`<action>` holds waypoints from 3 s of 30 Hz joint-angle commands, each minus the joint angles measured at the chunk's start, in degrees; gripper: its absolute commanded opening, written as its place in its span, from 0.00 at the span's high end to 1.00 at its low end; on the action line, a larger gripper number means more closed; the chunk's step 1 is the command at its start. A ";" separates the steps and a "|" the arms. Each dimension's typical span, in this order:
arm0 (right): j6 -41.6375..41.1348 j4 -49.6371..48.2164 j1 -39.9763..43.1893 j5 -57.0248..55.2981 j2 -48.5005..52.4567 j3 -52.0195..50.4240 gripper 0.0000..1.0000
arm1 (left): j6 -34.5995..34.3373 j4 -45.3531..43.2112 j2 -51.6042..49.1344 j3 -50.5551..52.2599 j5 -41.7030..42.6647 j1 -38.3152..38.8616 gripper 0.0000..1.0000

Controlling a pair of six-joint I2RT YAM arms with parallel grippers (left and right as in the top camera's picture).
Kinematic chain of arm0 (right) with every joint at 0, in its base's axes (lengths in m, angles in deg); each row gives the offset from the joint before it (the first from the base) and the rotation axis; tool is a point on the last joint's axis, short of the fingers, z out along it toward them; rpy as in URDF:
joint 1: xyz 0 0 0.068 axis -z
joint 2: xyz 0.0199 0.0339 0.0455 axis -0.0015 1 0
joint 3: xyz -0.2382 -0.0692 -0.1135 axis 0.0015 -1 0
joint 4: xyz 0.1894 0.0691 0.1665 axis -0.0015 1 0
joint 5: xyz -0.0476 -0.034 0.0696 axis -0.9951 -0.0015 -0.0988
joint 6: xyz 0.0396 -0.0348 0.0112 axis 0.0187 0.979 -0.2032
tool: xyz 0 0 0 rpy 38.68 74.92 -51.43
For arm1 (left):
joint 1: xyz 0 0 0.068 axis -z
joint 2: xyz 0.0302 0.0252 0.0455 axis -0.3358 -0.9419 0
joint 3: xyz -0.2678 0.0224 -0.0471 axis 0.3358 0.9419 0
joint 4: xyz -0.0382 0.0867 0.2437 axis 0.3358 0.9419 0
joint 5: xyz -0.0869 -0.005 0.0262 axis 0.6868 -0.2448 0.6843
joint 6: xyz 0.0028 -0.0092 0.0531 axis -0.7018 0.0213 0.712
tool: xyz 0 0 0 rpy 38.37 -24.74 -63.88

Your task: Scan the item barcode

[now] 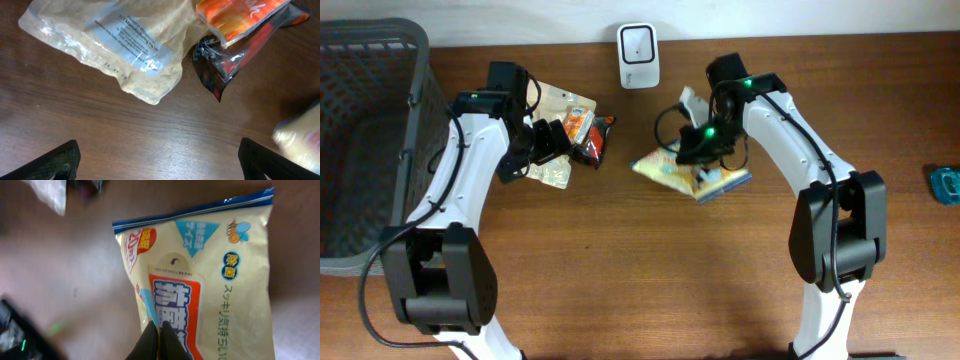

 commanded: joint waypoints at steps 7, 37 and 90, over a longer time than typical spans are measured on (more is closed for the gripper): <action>7.54 7.15 0.85 12.72 -1.09 0.76 0.96 | -0.48 0.09 0.13 -0.26 0.22 -0.31 0.01; -1.11 -4.83 -15.45 -35.91 -1.07 -11.06 0.01 | -0.48 0.07 0.13 -0.26 0.22 -0.28 0.01; 12.37 8.26 3.56 58.07 -1.11 0.00 0.96 | -0.48 0.07 0.13 -0.26 0.24 -0.20 0.01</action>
